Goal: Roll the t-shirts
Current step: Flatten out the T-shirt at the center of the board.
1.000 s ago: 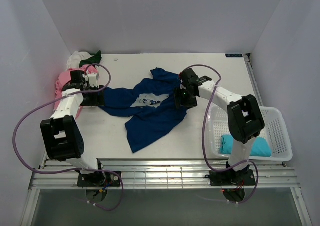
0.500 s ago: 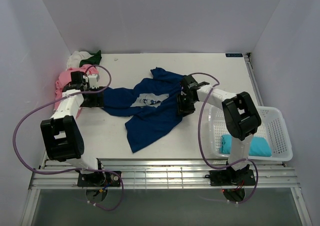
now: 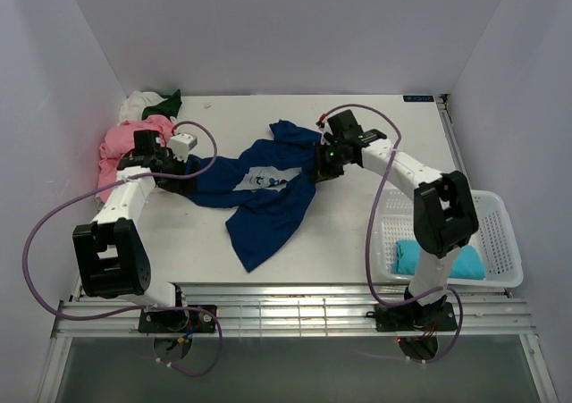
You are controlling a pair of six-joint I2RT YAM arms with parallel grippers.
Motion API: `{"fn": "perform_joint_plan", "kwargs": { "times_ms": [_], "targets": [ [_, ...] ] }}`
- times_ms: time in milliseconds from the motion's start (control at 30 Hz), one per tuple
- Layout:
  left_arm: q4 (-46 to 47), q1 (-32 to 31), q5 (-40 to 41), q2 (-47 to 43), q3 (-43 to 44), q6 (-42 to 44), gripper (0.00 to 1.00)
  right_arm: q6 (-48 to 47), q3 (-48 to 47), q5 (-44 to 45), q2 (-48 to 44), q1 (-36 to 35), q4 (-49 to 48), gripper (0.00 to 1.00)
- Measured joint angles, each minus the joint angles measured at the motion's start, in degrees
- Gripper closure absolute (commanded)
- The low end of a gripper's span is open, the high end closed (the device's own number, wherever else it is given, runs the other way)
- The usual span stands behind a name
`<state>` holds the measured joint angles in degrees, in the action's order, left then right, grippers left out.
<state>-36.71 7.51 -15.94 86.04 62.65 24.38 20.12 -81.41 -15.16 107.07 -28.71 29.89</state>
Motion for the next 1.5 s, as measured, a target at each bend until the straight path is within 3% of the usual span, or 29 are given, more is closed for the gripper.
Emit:
{"fn": "perform_joint_plan", "kwargs": {
  "times_ms": [233, 433, 567, 867, 1000, 1233, 1500],
  "targets": [
    [2.21, -4.13, 0.28, -0.72, -1.79, 9.29, 0.13, -0.85, -5.88, -5.62, -12.35, 6.75, 1.14, 0.92],
    [5.62, -13.75, 0.42, -0.33, -9.07, 18.99, 0.08, -0.48, -14.6, -13.51, -12.83, 7.37, -0.46, 0.92],
    [6.8, -15.37, 1.33, 1.31, -10.54, 21.57, 0.07, 1.46, -17.9, -16.02, -12.72, 8.63, 0.11, 0.92],
    [14.73, -18.18, 4.13, 2.21, -11.13, 19.37, 0.02, 6.99, -34.75, -18.43, -9.03, 11.28, 0.17, 0.92],
    [11.89, -17.97, -0.61, 1.88, -8.57, 17.59, 0.02, 10.14, -47.45, -18.64, -6.03, 10.99, -3.58, 0.92],
    [9.77, -18.01, -12.79, -5.68, -5.29, 16.65, 0.02, 14.93, -48.43, -19.04, -8.11, 8.59, -15.61, 0.92],
    [9.05, -18.34, -17.94, -3.69, -2.99, 14.14, 0.02, 13.99, -51.82, -17.46, -6.51, 1.31, -19.34, 0.92]
  ]
}}
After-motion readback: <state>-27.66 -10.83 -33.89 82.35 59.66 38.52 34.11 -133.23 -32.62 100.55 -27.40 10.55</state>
